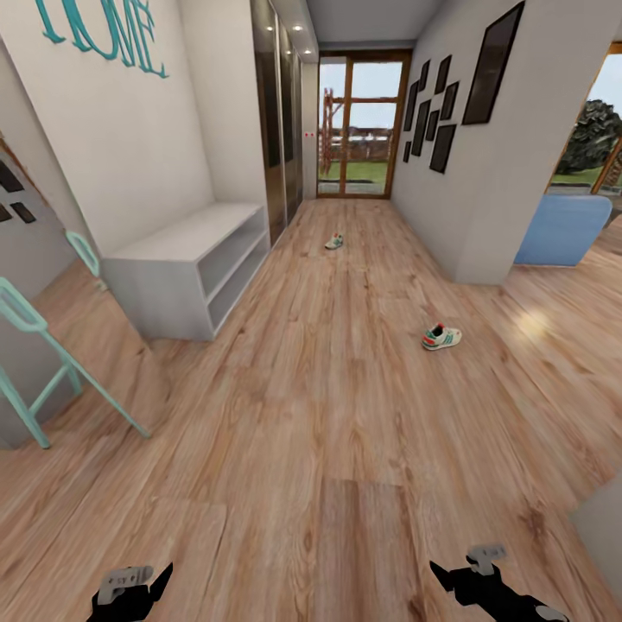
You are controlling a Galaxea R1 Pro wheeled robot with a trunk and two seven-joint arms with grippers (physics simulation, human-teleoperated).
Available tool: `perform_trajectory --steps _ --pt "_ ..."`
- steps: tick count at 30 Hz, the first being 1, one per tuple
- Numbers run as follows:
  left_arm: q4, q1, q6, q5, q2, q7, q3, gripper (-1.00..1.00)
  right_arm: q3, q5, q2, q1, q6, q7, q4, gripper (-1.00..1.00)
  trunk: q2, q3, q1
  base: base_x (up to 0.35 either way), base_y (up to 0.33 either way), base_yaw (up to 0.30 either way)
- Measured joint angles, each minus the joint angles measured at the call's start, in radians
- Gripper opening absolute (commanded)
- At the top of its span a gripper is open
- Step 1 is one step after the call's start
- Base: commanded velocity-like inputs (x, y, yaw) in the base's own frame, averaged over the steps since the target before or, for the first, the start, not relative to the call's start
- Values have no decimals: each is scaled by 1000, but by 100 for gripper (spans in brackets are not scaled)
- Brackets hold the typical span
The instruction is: Pick up the two gym shoes and the two sandals from the corridor floor and place them onto the hallstand (shoe rack) in the corridor, making sure they are on the rack and not on the floor. Arrange them so the two gym shoes are next to each other and the two sandals are next to each other.
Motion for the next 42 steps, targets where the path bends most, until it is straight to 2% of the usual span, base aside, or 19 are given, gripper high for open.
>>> perform_trajectory --steps 42 --pt "0 0 0 0 0 0 0 100 0 0 0 0 0 0 0 100 0 0 0 339 0 0"
